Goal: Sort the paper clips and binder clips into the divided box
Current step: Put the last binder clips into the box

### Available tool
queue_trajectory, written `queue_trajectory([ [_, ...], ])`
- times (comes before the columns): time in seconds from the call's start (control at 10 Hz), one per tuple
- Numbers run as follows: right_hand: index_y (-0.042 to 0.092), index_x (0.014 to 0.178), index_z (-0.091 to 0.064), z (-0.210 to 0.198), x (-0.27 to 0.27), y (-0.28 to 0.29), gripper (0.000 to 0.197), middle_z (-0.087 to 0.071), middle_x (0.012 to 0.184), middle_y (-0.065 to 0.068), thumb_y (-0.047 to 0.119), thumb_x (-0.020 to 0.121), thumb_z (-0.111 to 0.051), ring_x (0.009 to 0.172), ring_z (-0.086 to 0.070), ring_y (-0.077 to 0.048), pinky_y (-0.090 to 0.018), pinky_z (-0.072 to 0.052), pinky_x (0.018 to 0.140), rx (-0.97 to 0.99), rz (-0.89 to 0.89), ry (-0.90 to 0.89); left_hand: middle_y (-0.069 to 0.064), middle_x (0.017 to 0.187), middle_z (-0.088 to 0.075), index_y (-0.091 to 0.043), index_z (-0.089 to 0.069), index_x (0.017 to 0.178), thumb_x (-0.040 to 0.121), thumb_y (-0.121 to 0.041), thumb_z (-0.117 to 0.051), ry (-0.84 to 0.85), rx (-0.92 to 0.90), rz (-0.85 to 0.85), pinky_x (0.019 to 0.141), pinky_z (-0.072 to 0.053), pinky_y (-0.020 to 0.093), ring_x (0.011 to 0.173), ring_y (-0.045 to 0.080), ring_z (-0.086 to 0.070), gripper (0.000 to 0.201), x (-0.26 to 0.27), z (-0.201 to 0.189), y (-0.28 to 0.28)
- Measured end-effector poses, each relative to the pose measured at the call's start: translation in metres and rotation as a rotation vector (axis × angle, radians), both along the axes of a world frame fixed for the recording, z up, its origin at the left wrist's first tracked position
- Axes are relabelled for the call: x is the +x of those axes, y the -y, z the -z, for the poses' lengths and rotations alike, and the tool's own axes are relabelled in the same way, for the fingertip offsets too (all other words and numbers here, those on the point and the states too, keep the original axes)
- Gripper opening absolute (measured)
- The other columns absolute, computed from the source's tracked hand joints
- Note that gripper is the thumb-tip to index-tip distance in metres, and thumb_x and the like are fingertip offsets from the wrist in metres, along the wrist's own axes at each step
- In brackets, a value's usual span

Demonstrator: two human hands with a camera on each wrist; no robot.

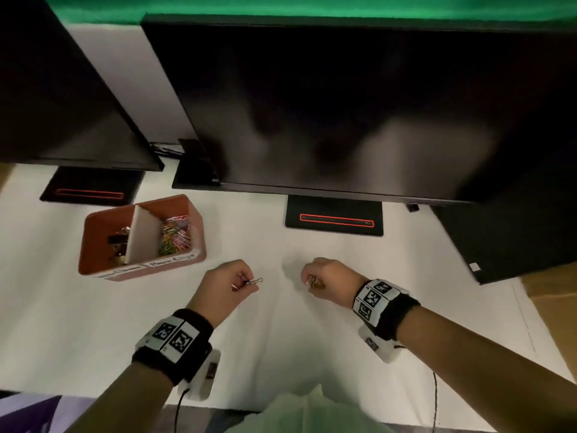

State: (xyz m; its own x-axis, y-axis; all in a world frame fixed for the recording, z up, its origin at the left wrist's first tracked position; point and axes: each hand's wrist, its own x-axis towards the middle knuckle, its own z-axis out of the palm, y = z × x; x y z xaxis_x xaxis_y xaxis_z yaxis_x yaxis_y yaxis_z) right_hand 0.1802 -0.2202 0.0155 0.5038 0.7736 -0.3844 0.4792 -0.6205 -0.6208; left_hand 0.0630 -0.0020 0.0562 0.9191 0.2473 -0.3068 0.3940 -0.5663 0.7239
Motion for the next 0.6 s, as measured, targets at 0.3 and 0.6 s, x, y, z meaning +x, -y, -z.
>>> queue_trajectory([
  [0.3, 0.013, 0.1, -0.062, -0.079, -0.037, -0.248, 0.016, -0.055, 0.104, -0.004, 0.013, 0.083, -0.064, 0.085, -0.048, -0.011, -0.029, -0.043, 0.088, 0.408, -0.183, 0.07, 0.002, 0.07, -0.063, -0.011, -0.058, 0.075, 0.076, -0.014, -0.072, 0.091, 0.092, -0.554, 0.066, -0.054, 0.034, 0.065, 0.02, -0.06, 0.014, -0.035, -0.053, -0.188],
  [0.6, 0.018, 0.125, -0.048, -0.077, -0.054, -0.368, 0.04, -0.059, 0.123, -0.007, 0.033, 0.089, -0.057, 0.113, -0.055, -0.024, -0.045, -0.04, 0.103, 0.226, -0.017, 0.001, -0.005, 0.104, -0.057, -0.034, -0.06, 0.092, 0.086, -0.07, -0.02, -0.042, -0.283, -0.541, 0.098, -0.04, 0.032, 0.098, 0.012, -0.053, 0.054, -0.032, -0.07, -0.244],
])
